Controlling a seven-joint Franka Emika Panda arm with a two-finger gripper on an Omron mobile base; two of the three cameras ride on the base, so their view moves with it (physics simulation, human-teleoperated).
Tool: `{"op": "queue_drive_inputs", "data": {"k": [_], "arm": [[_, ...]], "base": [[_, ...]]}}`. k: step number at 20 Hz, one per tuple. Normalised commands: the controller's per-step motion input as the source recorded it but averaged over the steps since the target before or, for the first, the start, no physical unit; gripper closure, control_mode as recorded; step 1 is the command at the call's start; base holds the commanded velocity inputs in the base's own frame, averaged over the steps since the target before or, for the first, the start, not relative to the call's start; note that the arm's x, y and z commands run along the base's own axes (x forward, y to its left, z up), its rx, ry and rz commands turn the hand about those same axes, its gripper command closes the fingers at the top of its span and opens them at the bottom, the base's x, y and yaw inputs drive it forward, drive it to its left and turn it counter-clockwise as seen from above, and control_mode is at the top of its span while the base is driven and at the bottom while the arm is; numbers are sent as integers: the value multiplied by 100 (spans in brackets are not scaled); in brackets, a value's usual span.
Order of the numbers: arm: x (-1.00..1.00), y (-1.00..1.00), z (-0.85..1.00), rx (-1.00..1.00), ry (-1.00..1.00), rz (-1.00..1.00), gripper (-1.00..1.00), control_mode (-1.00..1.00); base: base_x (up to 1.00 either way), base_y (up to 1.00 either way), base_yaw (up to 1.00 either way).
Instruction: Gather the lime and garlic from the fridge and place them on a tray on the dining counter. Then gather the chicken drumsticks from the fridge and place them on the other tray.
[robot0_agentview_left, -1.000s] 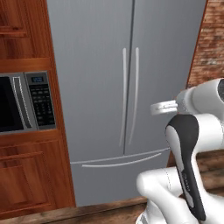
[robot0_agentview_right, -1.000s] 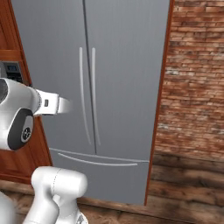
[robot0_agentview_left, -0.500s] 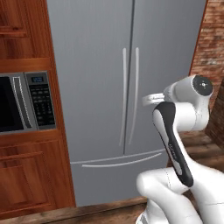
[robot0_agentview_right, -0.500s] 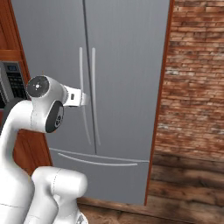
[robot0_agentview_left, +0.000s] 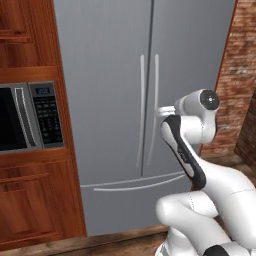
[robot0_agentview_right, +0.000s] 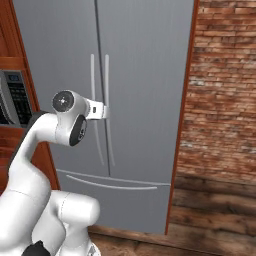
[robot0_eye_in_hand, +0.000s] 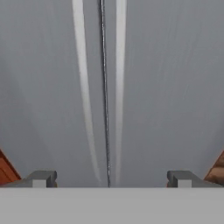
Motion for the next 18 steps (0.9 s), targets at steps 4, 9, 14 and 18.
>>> {"op": "queue_drive_inputs", "data": {"k": [4,9,14,18], "arm": [[62,-6,-15,0,0,0,-100,-100],[64,-3,-18,0,1,0,-100,-100],[59,0,-16,0,0,0,-100,-100],[56,-3,-14,0,0,2,-100,-100]], "base": [[0,0,0],[0,0,0],[0,0,0],[0,0,0]]}}
